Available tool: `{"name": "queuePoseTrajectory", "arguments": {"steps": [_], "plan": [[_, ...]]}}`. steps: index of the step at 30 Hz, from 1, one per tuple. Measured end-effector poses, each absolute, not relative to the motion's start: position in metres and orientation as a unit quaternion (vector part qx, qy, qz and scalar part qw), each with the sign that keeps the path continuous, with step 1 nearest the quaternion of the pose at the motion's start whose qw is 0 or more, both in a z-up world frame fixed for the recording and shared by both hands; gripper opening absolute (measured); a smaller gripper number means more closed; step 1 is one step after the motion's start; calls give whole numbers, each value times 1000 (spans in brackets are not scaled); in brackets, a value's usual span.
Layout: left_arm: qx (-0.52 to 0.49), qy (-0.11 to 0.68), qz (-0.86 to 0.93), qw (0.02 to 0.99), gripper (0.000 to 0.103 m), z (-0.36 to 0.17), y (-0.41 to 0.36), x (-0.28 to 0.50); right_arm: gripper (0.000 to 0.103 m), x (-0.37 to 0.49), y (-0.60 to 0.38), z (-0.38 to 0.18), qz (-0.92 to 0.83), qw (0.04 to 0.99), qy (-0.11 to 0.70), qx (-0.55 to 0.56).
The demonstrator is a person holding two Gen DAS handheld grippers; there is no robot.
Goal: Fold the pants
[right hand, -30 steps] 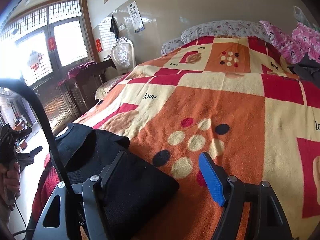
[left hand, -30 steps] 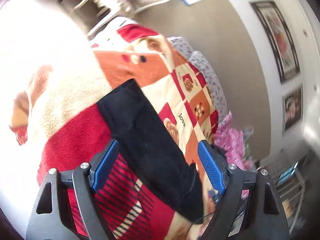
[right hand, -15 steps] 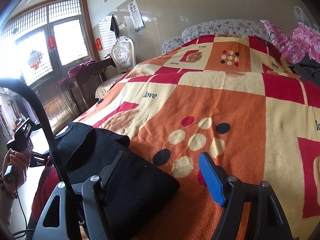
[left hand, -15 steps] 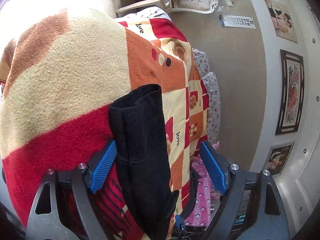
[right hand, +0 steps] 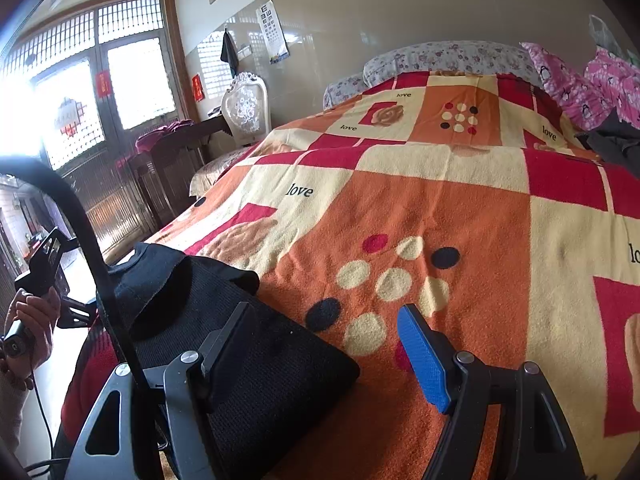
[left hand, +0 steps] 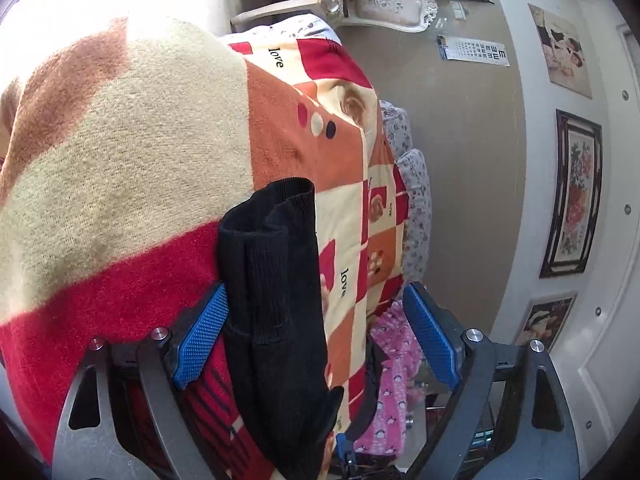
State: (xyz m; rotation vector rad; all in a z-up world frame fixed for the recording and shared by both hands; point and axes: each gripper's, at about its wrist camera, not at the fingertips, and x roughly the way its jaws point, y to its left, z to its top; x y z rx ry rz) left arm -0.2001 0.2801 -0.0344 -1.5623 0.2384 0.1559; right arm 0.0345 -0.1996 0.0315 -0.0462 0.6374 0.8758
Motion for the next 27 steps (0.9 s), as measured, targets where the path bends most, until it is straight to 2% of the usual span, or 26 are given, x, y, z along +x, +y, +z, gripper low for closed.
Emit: {"name": "queuePoseTrajectory", "arguments": {"steps": [3, 6, 9, 12, 15, 17, 18, 19, 20, 24, 27], "plan": [[-654, 132, 61, 742, 88, -21, 272, -191, 72, 34, -199, 31, 416, 857, 303, -23], [-676, 105, 50, 728, 88, -24, 282, -193, 72, 34, -199, 31, 417, 856, 305, -24], [-642, 126, 59, 754, 87, -20, 276, -187, 72, 34, -200, 31, 418, 855, 306, -24], [-617, 142, 77, 771, 81, -20, 271, -186, 72, 34, -200, 32, 417, 856, 305, -25], [-577, 173, 108, 791, 70, -20, 265, -184, 72, 35, -200, 32, 419, 854, 307, -24], [-538, 195, 138, 808, 48, -20, 260, -181, 72, 36, -200, 32, 419, 854, 308, -24], [-519, 207, 154, 815, 42, -21, 259, -179, 72, 36, -200, 32, 419, 854, 308, -24], [-504, 214, 164, 820, 29, -22, 258, -178, 72, 36, -200, 32, 419, 854, 308, -24], [-493, 219, 172, 824, 23, -24, 258, -177, 72, 36, -200, 32, 420, 854, 307, -24], [-446, 228, 193, 844, 14, -23, 250, -174, 72, 36, -200, 32, 421, 853, 308, -24], [-342, 238, 228, 880, 12, -6, 227, -166, 72, 37, -201, 31, 425, 851, 309, -20]]}}
